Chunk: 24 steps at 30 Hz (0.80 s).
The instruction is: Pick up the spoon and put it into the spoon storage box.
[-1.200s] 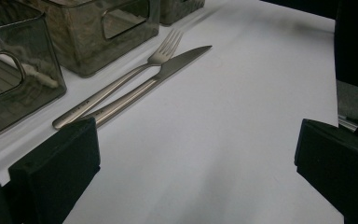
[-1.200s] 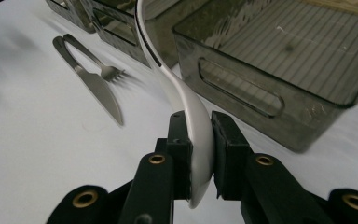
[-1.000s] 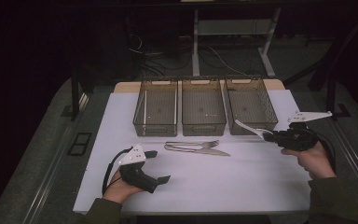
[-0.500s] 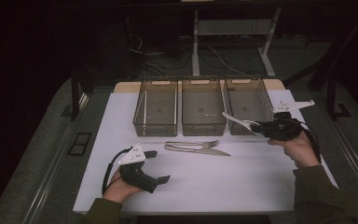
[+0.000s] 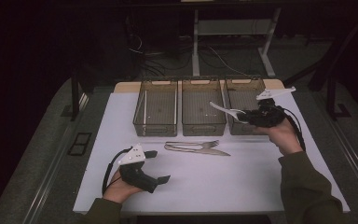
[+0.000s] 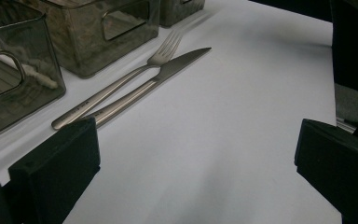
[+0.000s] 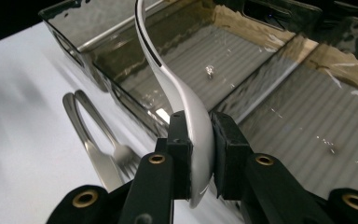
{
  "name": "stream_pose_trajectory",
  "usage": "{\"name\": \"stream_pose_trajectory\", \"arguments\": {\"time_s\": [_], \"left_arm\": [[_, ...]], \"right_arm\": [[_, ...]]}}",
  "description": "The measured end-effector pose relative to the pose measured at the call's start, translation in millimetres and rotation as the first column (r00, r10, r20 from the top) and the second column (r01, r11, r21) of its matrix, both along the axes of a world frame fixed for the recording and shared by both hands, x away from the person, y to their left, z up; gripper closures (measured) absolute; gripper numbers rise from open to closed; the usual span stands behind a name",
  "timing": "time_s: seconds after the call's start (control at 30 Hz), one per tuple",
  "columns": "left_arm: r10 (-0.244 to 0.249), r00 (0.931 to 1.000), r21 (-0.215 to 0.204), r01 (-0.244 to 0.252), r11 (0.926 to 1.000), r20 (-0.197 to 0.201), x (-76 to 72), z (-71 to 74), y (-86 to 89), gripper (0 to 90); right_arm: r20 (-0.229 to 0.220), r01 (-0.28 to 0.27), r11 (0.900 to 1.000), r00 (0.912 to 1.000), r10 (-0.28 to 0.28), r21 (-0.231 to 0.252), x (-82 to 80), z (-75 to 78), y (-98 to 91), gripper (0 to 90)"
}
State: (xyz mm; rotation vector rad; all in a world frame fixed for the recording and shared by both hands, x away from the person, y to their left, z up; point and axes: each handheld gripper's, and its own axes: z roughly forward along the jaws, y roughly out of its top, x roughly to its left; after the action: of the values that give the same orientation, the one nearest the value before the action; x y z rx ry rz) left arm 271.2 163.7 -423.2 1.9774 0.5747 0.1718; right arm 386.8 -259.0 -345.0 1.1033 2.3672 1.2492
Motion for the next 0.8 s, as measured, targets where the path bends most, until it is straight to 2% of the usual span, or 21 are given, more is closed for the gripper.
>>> {"name": "stream_pose_trajectory", "arguments": {"time_s": [0.37,0.5,0.7,0.8], "left_arm": [[-0.001,1.0000,-0.003,0.001,1.0000,0.000,-0.3,0.3,-0.2,0.0],[-0.001,1.0000,-0.005,0.001,1.0000,-0.001,-0.1,0.3,0.2,0.0],[-0.003,1.0000,-0.005,0.003,1.0000,-0.001,-0.1,0.5,0.3,0.0],[-0.005,1.0000,-0.007,0.005,1.0000,0.000,-0.4,0.7,0.4,0.0]], "right_arm": [[0.002,-0.017,0.9996,0.9999,0.017,-0.022,26.7,7.2,32.8,78.2],[0.006,-0.038,0.9987,0.9993,0.038,-0.033,36.5,6.8,47.2,78.2],[-0.006,-0.048,0.9968,0.9988,0.048,-0.063,49.0,-1.0,67.8,78.1],[-0.031,-0.050,0.9952,0.9984,0.047,-0.085,54.7,-8.7,74.8,78.1]]}}
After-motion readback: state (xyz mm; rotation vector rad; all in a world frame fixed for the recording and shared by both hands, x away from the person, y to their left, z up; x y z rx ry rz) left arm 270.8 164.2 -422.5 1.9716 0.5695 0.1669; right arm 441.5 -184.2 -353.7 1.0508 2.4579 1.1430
